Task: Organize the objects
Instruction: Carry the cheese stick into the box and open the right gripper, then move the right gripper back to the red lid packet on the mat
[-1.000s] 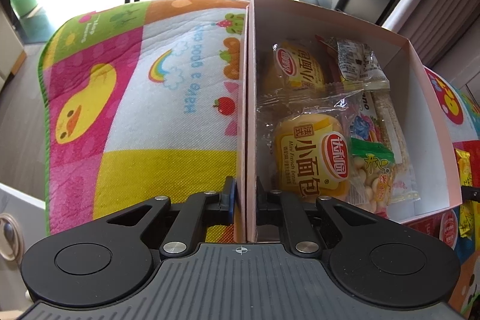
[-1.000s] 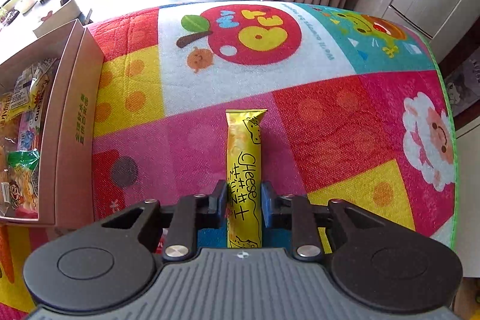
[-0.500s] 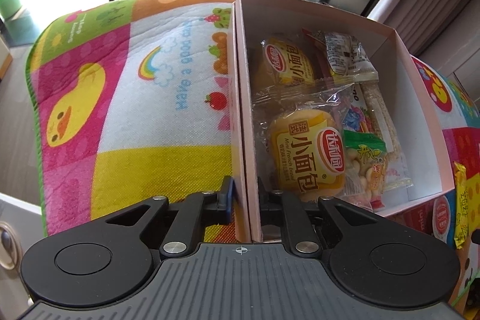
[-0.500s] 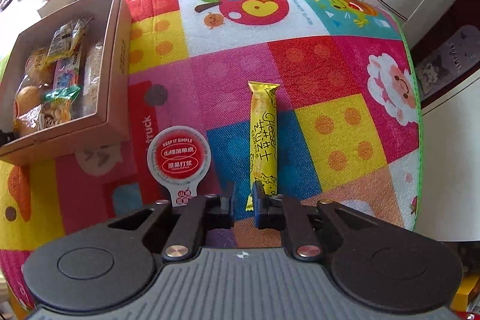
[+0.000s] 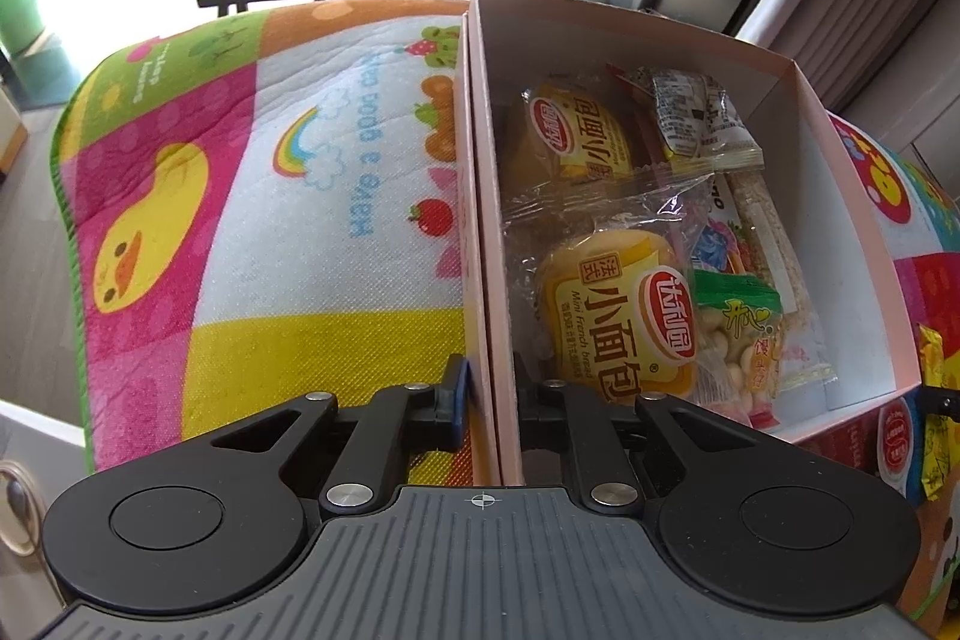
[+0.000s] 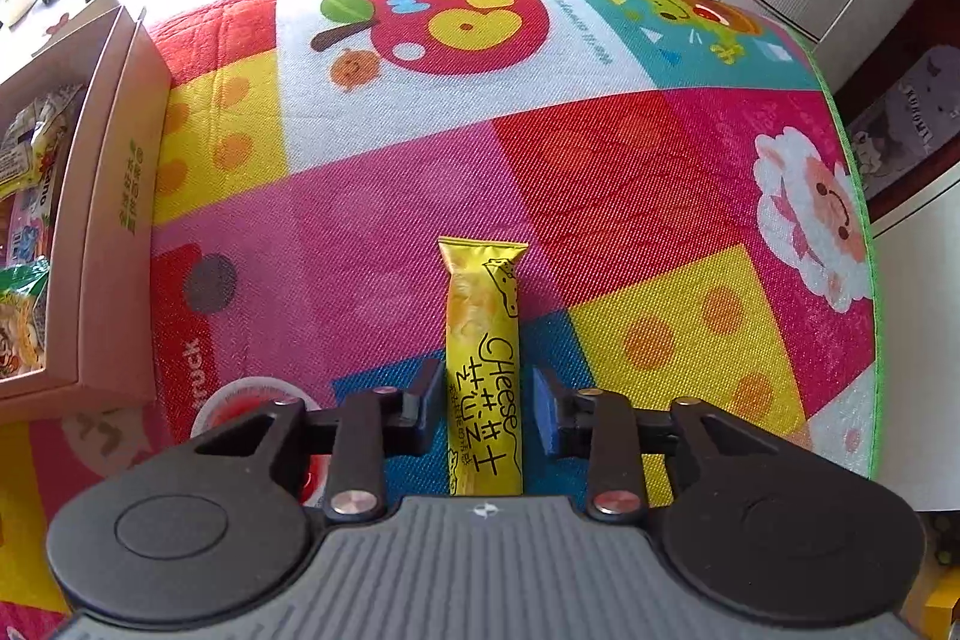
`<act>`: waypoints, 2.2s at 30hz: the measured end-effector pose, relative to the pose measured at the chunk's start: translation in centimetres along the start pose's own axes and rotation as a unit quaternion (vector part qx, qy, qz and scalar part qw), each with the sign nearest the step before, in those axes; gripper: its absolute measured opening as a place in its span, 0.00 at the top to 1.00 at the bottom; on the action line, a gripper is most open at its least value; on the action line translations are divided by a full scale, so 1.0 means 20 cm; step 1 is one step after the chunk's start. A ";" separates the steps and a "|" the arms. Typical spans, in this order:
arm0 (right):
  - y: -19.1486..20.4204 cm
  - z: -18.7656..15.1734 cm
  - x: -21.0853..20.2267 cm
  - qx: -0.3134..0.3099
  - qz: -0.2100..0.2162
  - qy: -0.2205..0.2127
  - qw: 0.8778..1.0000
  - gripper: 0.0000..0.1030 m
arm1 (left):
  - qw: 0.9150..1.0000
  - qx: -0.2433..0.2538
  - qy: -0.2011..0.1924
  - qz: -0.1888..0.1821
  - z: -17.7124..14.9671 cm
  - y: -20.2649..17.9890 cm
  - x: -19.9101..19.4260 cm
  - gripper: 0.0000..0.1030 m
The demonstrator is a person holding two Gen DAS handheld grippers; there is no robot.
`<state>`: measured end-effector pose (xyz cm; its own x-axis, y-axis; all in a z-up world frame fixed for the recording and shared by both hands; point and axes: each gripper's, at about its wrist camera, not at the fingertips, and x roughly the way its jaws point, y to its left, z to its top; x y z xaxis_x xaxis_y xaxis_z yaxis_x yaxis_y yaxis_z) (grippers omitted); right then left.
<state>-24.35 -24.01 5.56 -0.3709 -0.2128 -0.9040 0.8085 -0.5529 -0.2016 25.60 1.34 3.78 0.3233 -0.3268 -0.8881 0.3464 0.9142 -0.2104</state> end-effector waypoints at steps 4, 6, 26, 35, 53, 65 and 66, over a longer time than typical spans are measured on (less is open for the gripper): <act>0.01 -0.04 -0.05 -0.002 0.004 0.014 1.000 0.79 | 1.000 0.000 0.001 0.001 0.00 0.00 0.00 0.86; 0.01 -0.08 -0.11 -0.001 0.015 0.018 1.000 0.79 | 1.000 -0.001 0.001 0.000 0.00 0.00 0.00 0.86; 0.38 -0.06 -0.83 -0.044 0.166 -0.055 0.984 0.79 | 1.000 -0.011 -0.001 -0.007 -0.01 0.01 0.00 0.86; 0.56 0.13 -0.86 -0.084 0.182 -0.108 0.974 0.79 | 1.000 -0.020 0.002 -0.012 -0.01 0.02 0.00 0.85; 0.76 0.28 -0.52 -0.125 0.174 -0.037 0.976 0.77 | 1.000 -0.018 0.005 -0.021 0.00 0.03 0.00 0.84; 0.66 0.25 -0.49 -0.104 0.158 -0.038 0.981 0.61 | 0.999 -0.027 0.002 -0.016 0.00 0.04 0.00 0.84; 0.64 0.24 -0.49 -0.098 0.154 -0.038 0.982 0.59 | 1.000 -0.026 0.001 -0.015 0.00 0.03 0.00 0.85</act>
<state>-12.62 -32.81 13.57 -0.1210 -0.4098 -0.9041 0.9576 -0.2880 0.0023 25.78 1.98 3.64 0.3106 -0.3543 -0.8821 0.3093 0.9151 -0.2586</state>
